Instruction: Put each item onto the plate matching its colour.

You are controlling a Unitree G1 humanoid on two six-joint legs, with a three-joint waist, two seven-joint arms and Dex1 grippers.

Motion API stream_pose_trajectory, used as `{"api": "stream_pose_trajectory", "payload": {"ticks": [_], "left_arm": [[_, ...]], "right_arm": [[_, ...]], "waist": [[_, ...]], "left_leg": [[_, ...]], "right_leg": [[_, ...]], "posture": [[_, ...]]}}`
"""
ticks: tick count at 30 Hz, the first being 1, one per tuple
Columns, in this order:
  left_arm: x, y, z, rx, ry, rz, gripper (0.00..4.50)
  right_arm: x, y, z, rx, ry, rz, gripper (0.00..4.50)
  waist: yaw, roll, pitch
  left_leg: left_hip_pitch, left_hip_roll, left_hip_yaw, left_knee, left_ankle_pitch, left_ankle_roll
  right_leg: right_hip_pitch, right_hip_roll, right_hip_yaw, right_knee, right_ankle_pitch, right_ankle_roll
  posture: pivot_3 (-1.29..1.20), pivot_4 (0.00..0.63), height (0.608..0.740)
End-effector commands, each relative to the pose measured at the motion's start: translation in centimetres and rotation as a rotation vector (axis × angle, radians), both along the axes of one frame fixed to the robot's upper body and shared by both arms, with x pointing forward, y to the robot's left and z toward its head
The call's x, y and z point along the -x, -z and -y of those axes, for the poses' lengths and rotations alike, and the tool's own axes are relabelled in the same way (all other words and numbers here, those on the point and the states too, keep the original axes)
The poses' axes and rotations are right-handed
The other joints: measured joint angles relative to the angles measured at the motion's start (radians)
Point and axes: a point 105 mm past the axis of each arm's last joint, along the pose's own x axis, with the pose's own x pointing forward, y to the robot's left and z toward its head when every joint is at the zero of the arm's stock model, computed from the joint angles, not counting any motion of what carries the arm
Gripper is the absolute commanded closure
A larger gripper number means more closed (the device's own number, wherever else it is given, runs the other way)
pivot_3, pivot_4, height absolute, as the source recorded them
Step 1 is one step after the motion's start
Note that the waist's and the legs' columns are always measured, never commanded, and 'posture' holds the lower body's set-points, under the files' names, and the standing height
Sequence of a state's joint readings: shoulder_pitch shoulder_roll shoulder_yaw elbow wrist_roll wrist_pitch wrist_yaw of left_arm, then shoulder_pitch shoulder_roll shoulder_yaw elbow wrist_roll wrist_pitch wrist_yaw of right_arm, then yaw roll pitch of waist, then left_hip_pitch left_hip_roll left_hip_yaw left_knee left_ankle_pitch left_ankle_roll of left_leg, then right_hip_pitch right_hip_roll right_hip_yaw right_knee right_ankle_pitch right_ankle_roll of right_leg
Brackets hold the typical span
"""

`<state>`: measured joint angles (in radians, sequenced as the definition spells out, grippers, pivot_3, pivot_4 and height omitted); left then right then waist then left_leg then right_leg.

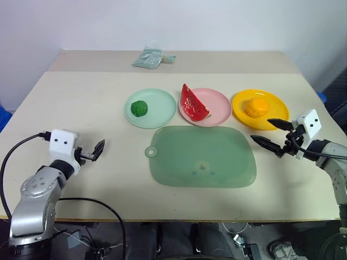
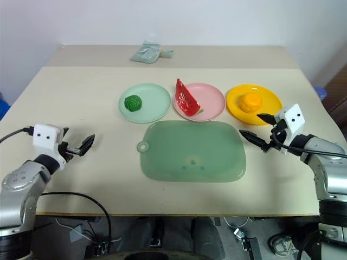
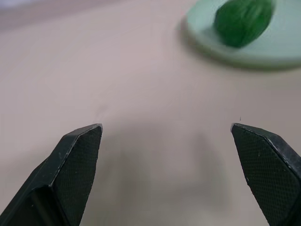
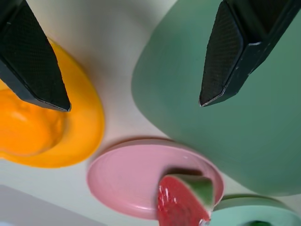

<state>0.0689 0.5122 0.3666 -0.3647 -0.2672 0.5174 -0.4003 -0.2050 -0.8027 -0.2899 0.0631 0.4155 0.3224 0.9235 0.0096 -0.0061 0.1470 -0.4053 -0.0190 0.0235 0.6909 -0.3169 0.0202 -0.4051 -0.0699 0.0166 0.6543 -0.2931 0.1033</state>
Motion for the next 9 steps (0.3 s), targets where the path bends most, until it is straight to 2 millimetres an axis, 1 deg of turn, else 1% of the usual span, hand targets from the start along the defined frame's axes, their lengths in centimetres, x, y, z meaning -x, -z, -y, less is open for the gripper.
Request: {"api": "stream_pose_trajectory", "payload": {"ticks": [1,6,9], "left_arm": [[-0.2,-1.3,0.5,-0.039,0.007,0.058,0.00],[-0.1,-1.2,2.2,-0.008,0.069,0.052,0.00],[0.0,-0.7,2.7,-0.013,0.087,0.033,0.00]], "right_arm": [[-0.4,-0.9,-0.2,-0.010,-0.008,0.040,0.04],[-0.9,-0.8,-0.8,-0.022,-0.024,0.029,0.04],[-1.2,-1.0,-0.9,-0.021,-0.030,0.029,0.04]], "waist": [[0.003,0.000,0.000],[0.000,0.000,0.000],[-0.001,0.000,0.000]], "left_leg": [[0.000,0.000,0.000,0.000,0.000,0.000],[0.000,-0.001,0.000,-0.001,0.003,-0.005],[0.000,-0.001,0.000,-0.003,0.003,-0.005]], "right_leg": [[0.000,-0.001,0.000,0.000,0.000,0.000],[0.000,-0.002,0.000,-0.001,0.000,0.000],[-0.001,-0.002,-0.001,-0.002,0.000,0.000]], "posture": [[0.00,0.150,0.740],[0.00,0.150,0.740],[0.00,0.150,0.740]]}}
